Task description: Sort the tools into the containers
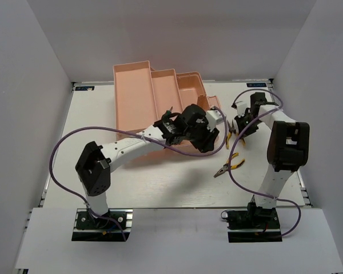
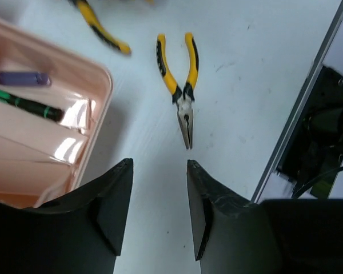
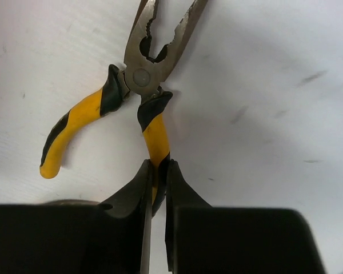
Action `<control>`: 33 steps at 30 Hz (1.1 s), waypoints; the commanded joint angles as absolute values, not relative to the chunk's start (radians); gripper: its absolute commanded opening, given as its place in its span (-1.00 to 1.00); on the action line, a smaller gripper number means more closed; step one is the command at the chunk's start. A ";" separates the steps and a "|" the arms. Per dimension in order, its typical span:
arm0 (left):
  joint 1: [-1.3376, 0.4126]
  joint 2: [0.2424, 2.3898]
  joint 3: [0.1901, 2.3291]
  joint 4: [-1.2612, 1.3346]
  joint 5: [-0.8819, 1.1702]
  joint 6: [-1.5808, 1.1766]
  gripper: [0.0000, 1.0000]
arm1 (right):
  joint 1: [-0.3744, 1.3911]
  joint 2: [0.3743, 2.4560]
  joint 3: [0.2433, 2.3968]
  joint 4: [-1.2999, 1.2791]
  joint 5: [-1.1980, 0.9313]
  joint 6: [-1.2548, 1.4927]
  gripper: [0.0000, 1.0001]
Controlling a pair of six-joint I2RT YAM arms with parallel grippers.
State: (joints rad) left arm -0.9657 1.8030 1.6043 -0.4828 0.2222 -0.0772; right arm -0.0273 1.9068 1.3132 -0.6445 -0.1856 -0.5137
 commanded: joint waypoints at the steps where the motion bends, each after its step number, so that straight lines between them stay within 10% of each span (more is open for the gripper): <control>1: -0.960 1.685 1.504 -0.431 0.267 -0.074 0.06 | -0.048 1.816 1.452 -0.626 -0.138 -0.494 -1.00; 9: -0.960 1.418 1.233 -0.356 0.276 -0.118 -0.49 | -0.006 1.715 1.788 -0.600 -0.404 -0.422 -1.00; 15: -0.960 1.316 1.154 -0.337 0.305 -0.178 -0.02 | 0.118 1.671 1.743 -0.367 -0.757 -0.328 -1.00; 33: -0.960 0.844 1.140 -0.537 -0.121 -0.296 0.19 | 0.529 2.032 2.097 0.170 -0.858 0.264 -1.00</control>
